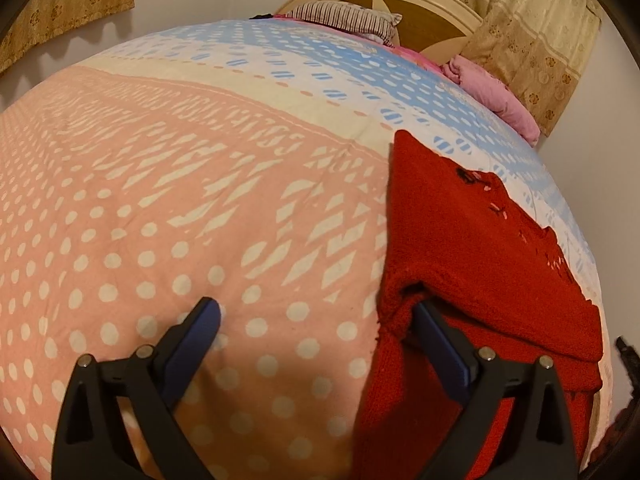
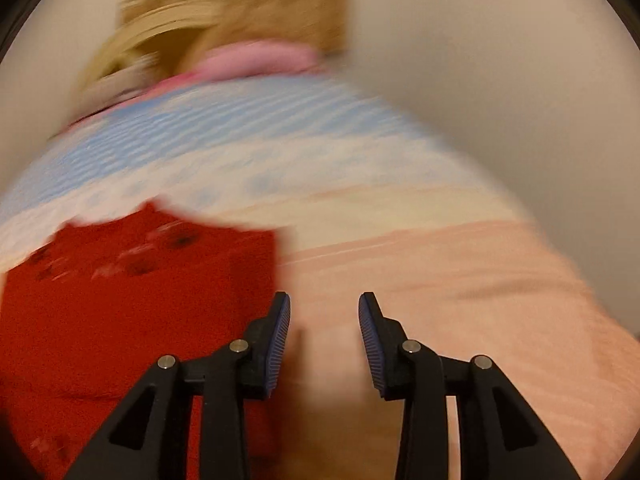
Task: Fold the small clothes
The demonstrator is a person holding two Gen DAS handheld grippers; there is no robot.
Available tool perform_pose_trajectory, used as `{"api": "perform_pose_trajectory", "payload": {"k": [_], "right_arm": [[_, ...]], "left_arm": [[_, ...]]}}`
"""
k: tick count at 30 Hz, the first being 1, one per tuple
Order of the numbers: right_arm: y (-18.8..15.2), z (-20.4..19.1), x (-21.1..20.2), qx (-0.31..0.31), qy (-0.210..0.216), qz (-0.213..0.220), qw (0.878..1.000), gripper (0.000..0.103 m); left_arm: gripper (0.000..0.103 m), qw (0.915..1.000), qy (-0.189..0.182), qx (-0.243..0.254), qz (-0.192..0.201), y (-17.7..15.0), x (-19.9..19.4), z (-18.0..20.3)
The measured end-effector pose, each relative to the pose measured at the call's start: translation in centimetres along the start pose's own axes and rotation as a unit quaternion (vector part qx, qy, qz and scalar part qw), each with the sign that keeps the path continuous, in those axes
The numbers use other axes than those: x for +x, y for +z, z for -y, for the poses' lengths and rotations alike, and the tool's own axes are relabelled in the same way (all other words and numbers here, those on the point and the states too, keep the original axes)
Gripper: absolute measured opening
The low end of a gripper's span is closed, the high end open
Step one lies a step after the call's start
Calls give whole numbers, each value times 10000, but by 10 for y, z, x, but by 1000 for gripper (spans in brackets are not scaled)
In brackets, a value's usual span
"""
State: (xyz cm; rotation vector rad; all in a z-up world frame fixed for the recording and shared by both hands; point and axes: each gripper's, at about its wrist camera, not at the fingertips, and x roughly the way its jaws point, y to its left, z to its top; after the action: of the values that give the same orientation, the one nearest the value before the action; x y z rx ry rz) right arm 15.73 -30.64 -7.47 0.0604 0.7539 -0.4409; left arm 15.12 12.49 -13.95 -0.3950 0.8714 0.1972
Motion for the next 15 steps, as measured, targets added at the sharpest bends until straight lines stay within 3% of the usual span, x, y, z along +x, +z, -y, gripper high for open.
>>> {"api": "perform_pose_trajectory", "payload": {"k": [2, 8, 10, 12, 15], "right_arm": [[-1, 0, -18, -108, 352, 234, 9990, 37], [1, -50, -15, -807, 1071, 112, 9909, 37], [-5, -67, 0, -1014, 1151, -122, 9881, 36], [-15, -75, 26, -1126, 963, -546, 9875, 36], [-13, -64, 32, -846, 1047, -543, 9894, 37]], "left_arm": [[101, 10000, 24, 19, -5, 0, 0, 1], [101, 10000, 79, 60, -10, 0, 1, 2], [101, 9999, 108, 83, -11, 0, 1, 3], [102, 9999, 128, 103, -13, 0, 2, 4], [102, 9998, 166, 138, -22, 0, 3, 6]]}}
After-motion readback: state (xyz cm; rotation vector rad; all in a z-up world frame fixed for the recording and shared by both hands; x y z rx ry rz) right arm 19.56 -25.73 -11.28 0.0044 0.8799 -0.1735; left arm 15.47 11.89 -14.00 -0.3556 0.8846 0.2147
